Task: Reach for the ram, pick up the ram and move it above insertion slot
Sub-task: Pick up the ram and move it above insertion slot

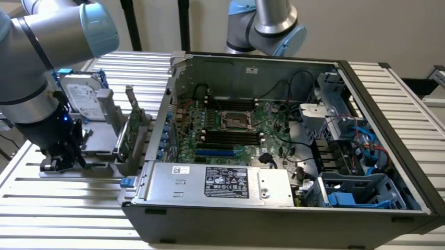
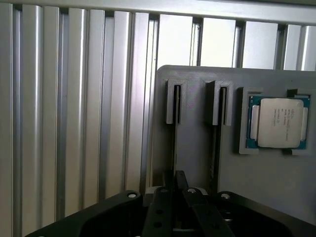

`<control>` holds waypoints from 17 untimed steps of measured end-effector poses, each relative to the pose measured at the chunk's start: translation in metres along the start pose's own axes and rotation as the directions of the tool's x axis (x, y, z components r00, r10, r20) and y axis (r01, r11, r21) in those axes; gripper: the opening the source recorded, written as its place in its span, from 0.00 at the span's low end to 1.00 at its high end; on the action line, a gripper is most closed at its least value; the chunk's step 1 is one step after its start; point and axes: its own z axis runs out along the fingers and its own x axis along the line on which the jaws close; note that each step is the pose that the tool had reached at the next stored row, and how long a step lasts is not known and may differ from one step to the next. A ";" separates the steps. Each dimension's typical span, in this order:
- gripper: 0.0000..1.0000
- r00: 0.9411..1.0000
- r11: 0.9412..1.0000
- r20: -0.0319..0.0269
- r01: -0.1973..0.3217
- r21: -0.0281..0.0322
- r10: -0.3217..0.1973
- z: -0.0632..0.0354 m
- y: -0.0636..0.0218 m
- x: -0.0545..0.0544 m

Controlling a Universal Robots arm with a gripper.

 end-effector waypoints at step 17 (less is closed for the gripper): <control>0.13 0.999 0.999 0.000 -0.044 0.001 0.044 0.0000 -0.0002 0.000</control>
